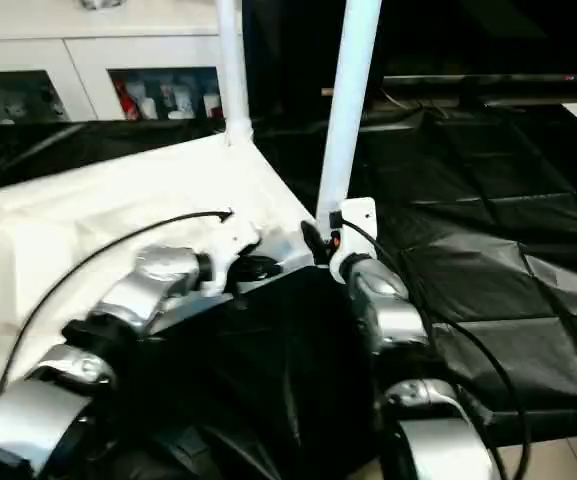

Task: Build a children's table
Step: Rotate leg to tighten

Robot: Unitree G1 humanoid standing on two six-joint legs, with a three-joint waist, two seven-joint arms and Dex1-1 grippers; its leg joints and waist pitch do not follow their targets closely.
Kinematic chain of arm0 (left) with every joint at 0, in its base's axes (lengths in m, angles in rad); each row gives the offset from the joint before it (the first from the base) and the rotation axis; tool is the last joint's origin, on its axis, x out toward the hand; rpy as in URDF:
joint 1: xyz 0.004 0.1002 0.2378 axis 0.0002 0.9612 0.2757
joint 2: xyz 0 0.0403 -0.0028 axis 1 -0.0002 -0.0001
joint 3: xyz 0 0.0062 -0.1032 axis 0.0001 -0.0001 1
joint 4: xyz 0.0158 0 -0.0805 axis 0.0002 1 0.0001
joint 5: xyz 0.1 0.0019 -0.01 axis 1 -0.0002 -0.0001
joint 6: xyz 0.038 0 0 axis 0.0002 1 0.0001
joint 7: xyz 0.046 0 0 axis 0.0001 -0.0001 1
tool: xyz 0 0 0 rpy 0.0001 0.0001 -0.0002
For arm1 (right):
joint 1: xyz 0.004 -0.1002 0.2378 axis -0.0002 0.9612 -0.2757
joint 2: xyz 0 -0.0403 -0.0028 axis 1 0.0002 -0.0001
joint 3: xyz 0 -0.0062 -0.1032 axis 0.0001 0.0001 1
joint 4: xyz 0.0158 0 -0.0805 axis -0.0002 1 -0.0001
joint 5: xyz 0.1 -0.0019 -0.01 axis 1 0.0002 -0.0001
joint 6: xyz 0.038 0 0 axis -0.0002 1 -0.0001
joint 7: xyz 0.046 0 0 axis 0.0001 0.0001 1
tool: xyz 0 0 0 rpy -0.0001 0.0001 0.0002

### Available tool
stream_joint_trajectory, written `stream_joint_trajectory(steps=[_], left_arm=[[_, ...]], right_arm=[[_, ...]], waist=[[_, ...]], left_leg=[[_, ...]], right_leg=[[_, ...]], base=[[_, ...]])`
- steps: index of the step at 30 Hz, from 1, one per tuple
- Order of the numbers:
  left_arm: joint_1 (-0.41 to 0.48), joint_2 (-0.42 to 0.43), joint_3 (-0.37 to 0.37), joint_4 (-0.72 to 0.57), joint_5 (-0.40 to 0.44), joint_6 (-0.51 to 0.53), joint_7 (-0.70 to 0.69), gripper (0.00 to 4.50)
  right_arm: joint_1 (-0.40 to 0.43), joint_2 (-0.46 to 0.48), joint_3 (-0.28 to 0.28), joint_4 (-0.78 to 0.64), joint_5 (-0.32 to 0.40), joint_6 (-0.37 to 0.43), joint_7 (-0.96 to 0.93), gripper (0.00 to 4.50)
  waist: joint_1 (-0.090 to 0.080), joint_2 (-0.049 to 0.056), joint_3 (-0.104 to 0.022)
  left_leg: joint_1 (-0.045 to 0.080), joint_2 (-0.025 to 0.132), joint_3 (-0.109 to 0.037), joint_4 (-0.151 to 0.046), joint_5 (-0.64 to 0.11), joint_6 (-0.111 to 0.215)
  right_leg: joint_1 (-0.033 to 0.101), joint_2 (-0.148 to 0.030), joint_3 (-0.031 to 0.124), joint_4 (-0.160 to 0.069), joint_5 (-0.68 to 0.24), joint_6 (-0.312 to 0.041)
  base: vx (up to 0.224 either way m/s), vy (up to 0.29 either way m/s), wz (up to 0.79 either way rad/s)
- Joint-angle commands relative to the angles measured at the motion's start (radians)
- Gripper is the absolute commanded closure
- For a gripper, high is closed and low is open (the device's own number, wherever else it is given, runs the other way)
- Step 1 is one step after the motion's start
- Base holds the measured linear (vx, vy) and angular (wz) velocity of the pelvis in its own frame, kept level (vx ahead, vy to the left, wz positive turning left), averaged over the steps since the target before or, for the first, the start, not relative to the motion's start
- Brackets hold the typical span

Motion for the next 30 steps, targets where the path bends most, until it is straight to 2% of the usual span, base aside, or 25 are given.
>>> stream_joint_trajectory(steps=[1,3,4,6,8,9,10,11,12,14,16,17,19,22,23,30], left_arm=[[-0.029,-0.073,-0.007,0.014,-0.026,-0.016,0.015,4.5],[-0.03,-0.075,-0.007,0.011,-0.03,-0.023,-0.001,4.5],[-0.03,-0.075,-0.007,0.011,-0.03,-0.023,-0.001,4.5],[-0.028,-0.069,-0.009,0.014,-0.031,-0.037,-0.027,4.5],[-0.005,-0.042,-0.015,-0.01,-0.047,-0.059,-0.111,4.5],[0.011,-0.023,-0.019,-0.026,-0.056,-0.077,-0.164,4.5],[0.011,-0.023,-0.019,-0.026,-0.056,-0.077,-0.164,4.5],[0.038,0.017,-0.025,-0.056,-0.065,-0.087,-0.237,4.5],[0.048,0.034,-0.028,-0.066,-0.066,-0.093,-0.261,4.5],[0.069,0.067,-0.035,-0.085,-0.069,-0.098,-0.311,4.5],[0.079,0.085,-0.037,-0.097,-0.073,-0.099,-0.337,4.5],[0.096,0.111,-0.036,-0.116,-0.08,-0.097,-0.378,4.5],[0.11,0.135,-0.036,-0.133,-0.084,-0.099,-0.411,4.5],[0.126,0.155,-0.033,-0.156,-0.095,-0.089,-0.437,4.5],[0.141,0.17,-0.027,-0.18,-0.105,-0.081,-0.455,4.5],[0.163,0.185,-0.024,-0.211,-0.117,-0.068,-0.473,4.5]], right_arm=[[0.027,0.065,0.082,0.035,-0.032,0.002,0.082,1.2],[0.03,0.064,0.086,0.019,-0.024,-0.009,0.114,1.04],[0.03,0.064,0.086,0.019,-0.024,-0.009,0.114,0.98],[0.03,0.055,0.095,0.013,-0.017,-0.023,0.157,0.88],[0.036,0.013,0.108,-0.018,-0.002,-0.024,0.258,0.79],[0.042,-0.018,0.118,-0.038,0.004,-0.022,0.327,0.79],[0.042,-0.018,0.118,-0.038,0.004,-0.022,0.327,0.79],[0.059,-0.087,0.144,-0.085,0.012,-0.012,0.469,0.79],[0.066,-0.115,0.154,-0.104,0.014,-0.008,0.524,0.79],[0.08,-0.171,0.172,-0.14,0.017,-0.005,0.622,0.79],[0.086,-0.199,0.174,-0.155,0.027,0.007,0.669,0.79],[0.094,-0.242,0.176,-0.178,0.039,0.021,0.739,0.79],[0.1,-0.278,0.176,-0.195,0.042,0.032,0.796,0.79],[0.101,-0.306,0.176,-0.194,0.045,0.028,0.834,0.79],[0.101,-0.328,0.173,-0.199,0.059,0.041,0.867,0.79],[0.098,-0.338,0.171,-0.2,0.07,0.06,0.905,1.38]], waist=[[-0.004,-0.005,-0.055],[-0.002,-0.008,-0.058],[-0.002,-0.008,-0.058],[-0.001,-0.009,-0.058],[0.001,-0.01,-0.06],[0.002,-0.013,-0.06],[0.004,-0.013,-0.061],[0.006,-0.014,-0.062],[0.009,-0.017,-0.064],[0.012,-0.016,-0.066],[0.015,-0.017,-0.066],[0.017,-0.018,-0.063],[0.019,-0.019,-0.062],[0.018,-0.017,-0.064],[0.017,-0.02,-0.062],[0.018,-0.025,-0.061]], left_leg=[[0.021,0.067,-0.04,-0.079,-0.345,0.004],[0.015,0.067,-0.039,-0.078,-0.311,0.017],[0.015,0.067,-0.039,-0.078,-0.311,0.017],[0.011,0.066,-0.038,-0.075,-0.281,0.041],[0.01,0.067,-0.037,-0.073,-0.267,0.055],[0.005,0.067,-0.037,-0.072,-0.249,0.067],[0.004,0.068,-0.036,-0.07,-0.236,0.073],[0.004,0.07,-0.035,-0.069,-0.217,0.084],[0.0,0.068,-0.033,-0.063,-0.192,0.106],[-0.003,0.07,-0.031,-0.057,-0.163,0.132],[-0.001,0.069,-0.029,-0.055,-0.154,0.137],[0.001,0.073,-0.028,-0.057,-0.166,0.132],[0.0,0.074,-0.029,-0.058,-0.172,0.127],[0.002,0.077,-0.03,-0.058,-0.173,0.12],[0.001,0.077,-0.029,-0.059,-0.17,0.12],[-0.003,0.074,-0.028,-0.056,-0.147,0.128]], right_leg=[[0.026,-0.078,0.05,-0.095,-0.368,-0.182],[0.03,-0.077,0.052,-0.088,-0.311,-0.193],[0.03,-0.077,0.052,-0.088,-0.311,-0.193],[0.035,-0.079,0.051,-0.085,-0.287,-0.204],[0.037,-0.079,0.051,-0.083,-0.269,-0.206],[0.041,-0.078,0.048,-0.081,-0.248,-0.214],[0.043,-0.077,0.048,-0.077,-0.228,-0.219],[0.042,-0.076,0.047,-0.073,-0.193,-0.231],[0.048,-0.074,0.045,-0.067,-0.155,-0.239],[0.045,-0.076,0.045,-0.062,-0.113,-0.251],[0.042,-0.075,0.044,-0.061,-0.115,-0.259],[0.039,-0.076,0.044,-0.064,-0.14,-0.261],[0.039,-0.073,0.043,-0.063,-0.159,-0.257],[0.036,-0.074,0.044,-0.06,-0.155,-0.262],[0.034,-0.073,0.044,-0.06,-0.148,-0.266],[0.035,-0.074,0.043,-0.058,-0.148,-0.261]], base=[[0.0,0.0,0.0],[0.0,0.0,0.0],[0.0,0.0,0.0],[0.0,0.0,0.0],[0.0,0.0,0.0],[0.0,0.0,0.0],[0.0,0.0,0.0],[0.0,0.0,0.0],[0.0,0.0,0.0],[0.0,0.0,0.0],[0.0,0.0,0.0],[0.0,0.0,0.0],[0.0,0.0,0.0],[0.0,0.0,0.0],[0.0,0.0,0.0],[0.0,0.0,0.0]])
